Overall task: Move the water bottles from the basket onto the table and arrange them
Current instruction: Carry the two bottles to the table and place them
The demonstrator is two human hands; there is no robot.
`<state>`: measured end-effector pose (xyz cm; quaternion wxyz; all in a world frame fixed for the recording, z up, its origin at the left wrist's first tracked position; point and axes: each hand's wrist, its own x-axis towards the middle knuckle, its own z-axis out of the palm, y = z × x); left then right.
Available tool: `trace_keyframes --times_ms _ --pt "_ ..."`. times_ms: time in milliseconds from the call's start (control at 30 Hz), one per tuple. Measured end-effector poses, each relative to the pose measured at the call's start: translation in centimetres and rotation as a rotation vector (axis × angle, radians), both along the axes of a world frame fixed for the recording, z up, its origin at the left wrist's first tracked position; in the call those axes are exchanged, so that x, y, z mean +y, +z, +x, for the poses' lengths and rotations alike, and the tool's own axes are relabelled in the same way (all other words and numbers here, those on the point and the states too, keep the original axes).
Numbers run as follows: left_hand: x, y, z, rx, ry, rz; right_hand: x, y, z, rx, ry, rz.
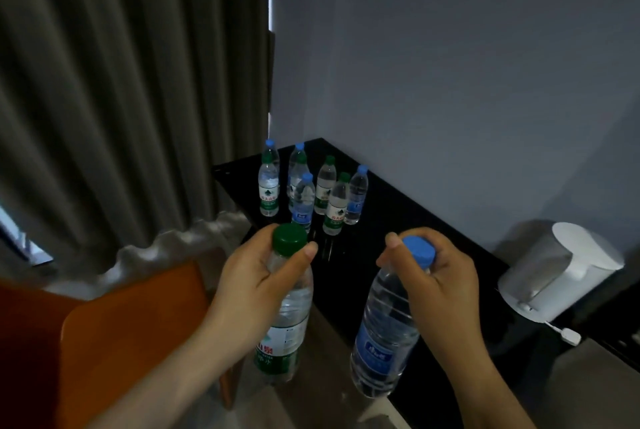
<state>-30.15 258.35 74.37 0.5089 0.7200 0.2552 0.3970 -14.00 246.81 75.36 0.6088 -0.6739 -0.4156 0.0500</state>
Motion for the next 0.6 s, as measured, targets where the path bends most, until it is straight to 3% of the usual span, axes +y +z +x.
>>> trace_keyframes --times_ms 600 --pt "15.1 -8.2 15.1 0.264 -0.090 -0.010 14.6 -7.2 14.8 0.103 -0.006 -0.067"
